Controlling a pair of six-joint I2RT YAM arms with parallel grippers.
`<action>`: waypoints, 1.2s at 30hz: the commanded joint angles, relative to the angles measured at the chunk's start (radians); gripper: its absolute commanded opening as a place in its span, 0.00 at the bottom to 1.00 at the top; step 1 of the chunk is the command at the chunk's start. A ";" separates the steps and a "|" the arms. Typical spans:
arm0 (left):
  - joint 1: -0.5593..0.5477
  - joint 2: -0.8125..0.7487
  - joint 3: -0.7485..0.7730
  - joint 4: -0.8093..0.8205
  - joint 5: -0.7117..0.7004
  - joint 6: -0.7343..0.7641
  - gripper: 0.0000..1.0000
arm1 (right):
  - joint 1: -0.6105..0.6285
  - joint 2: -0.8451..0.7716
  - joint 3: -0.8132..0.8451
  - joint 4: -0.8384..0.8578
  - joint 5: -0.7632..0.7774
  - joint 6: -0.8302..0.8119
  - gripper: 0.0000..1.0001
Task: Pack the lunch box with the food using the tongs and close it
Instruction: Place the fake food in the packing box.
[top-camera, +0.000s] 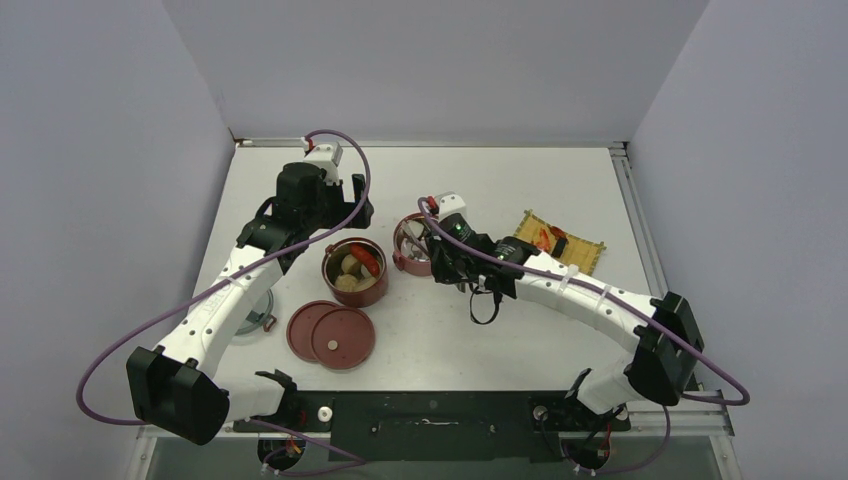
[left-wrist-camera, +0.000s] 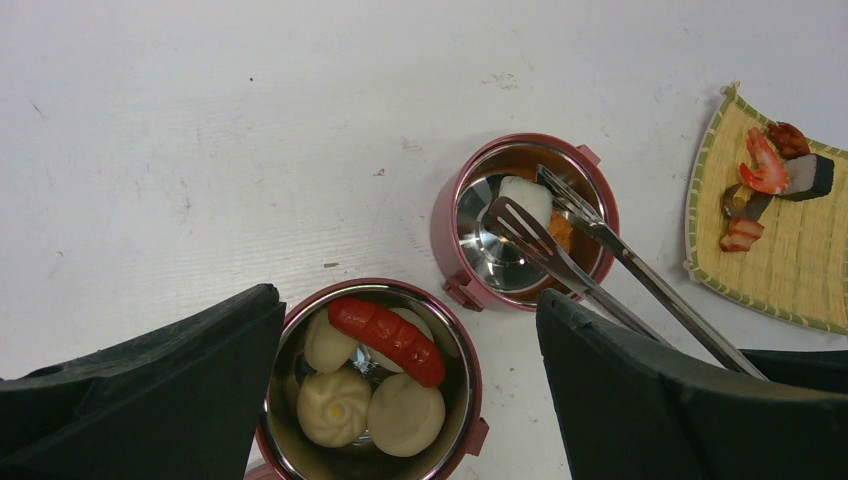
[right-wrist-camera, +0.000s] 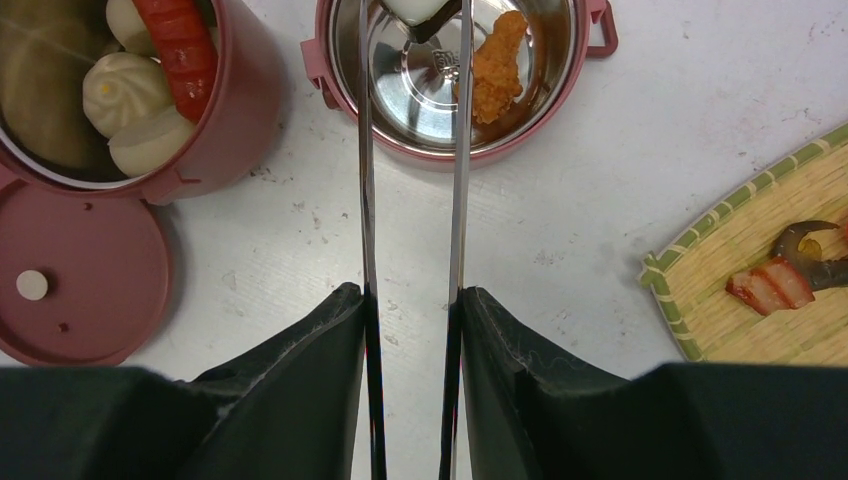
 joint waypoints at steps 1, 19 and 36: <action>0.006 -0.020 0.004 0.043 0.015 -0.002 0.97 | -0.002 0.014 0.044 0.092 0.030 0.013 0.11; 0.006 -0.008 0.004 0.041 0.017 -0.002 0.97 | -0.010 0.083 0.030 0.089 0.089 0.025 0.19; 0.006 -0.005 0.005 0.040 0.017 -0.001 0.97 | -0.011 0.072 0.027 0.079 0.105 0.027 0.43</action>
